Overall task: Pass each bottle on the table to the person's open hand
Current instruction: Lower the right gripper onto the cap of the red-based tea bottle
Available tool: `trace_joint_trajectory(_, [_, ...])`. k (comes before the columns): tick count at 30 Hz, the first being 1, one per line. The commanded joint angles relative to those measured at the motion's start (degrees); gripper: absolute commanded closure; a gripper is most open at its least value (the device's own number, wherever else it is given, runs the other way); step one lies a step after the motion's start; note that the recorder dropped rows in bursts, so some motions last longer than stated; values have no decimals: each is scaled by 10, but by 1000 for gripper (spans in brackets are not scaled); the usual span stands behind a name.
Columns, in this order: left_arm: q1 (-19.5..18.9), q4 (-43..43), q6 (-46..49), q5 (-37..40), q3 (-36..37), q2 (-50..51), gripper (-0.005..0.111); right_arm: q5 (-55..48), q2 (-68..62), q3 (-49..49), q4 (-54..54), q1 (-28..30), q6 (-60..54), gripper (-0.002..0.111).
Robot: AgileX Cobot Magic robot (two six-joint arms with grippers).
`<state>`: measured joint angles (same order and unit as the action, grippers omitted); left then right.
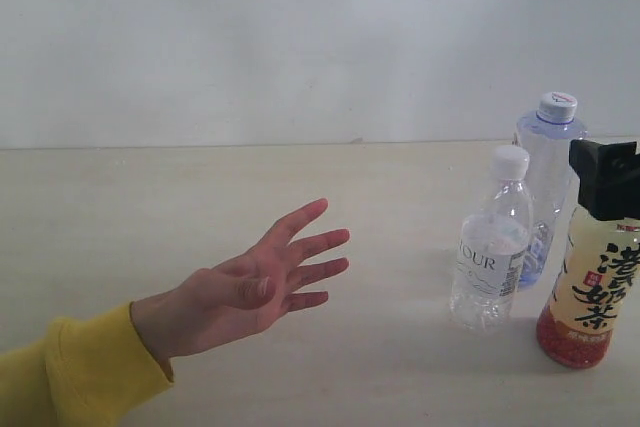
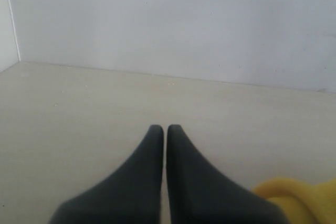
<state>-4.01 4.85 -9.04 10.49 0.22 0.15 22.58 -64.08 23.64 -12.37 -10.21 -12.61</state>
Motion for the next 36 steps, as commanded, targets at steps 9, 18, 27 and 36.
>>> trace_joint_trajectory(9, [-2,1,-2,-2,-2,-2,103,20,-30,-7,31,-1,4,23])
trace_joint_trajectory(18, [-2,1,-2,-2,-2,-2,103,68,-79,-7,8,-1,5,23])
trace_joint_trajectory(27, [-2,1,-2,-2,-2,-2,103,46,-80,-7,-8,-1,20,79])
trace_joint_trajectory(36, [-2,1,-2,-2,-2,-2,103,10,-33,-7,-70,-1,-13,109])
